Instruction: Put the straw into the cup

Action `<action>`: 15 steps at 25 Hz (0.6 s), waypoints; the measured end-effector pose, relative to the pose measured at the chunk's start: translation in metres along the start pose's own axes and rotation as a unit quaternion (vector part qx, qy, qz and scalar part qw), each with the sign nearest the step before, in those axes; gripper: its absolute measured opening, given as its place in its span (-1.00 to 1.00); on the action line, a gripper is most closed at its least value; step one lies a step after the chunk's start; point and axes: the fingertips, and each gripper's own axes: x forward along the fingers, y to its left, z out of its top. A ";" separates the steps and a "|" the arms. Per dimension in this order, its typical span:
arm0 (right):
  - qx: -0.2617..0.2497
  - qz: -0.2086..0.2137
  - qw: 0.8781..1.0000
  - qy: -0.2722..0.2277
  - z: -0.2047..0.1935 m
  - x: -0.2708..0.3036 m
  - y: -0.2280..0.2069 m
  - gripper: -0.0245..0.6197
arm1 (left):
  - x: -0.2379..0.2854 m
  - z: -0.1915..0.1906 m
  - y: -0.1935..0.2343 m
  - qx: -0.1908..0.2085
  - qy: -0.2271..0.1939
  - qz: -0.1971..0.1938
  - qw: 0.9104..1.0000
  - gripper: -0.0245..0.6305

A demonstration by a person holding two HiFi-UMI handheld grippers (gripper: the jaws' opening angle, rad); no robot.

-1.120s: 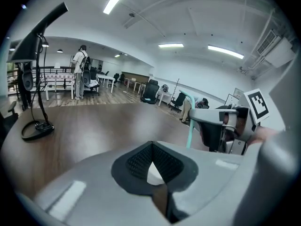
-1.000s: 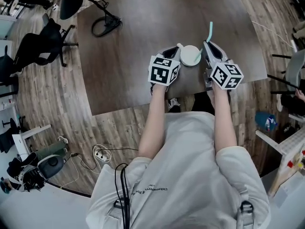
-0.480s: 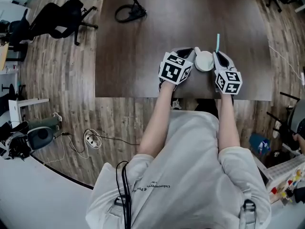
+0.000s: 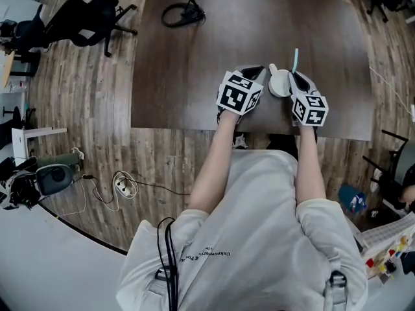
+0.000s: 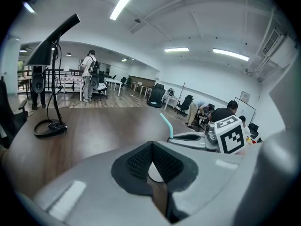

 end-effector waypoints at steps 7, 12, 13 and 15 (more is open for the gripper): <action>0.003 -0.001 0.999 0.034 -0.006 0.007 0.009 -0.77 | -0.005 -0.002 0.006 0.006 0.003 0.001 1.000 -0.92; -0.009 0.000 0.998 0.054 -0.007 0.002 0.010 -0.76 | -0.003 0.001 -0.004 0.017 0.003 -0.004 1.000 -0.92; -0.010 0.000 0.998 0.055 -0.006 0.001 0.010 -0.75 | -0.002 0.001 -0.005 0.019 0.004 -0.006 1.000 -0.92; -0.006 -0.001 0.998 0.057 -0.008 0.000 0.009 -0.74 | -0.001 0.000 -0.006 0.021 0.006 -0.008 1.000 -0.92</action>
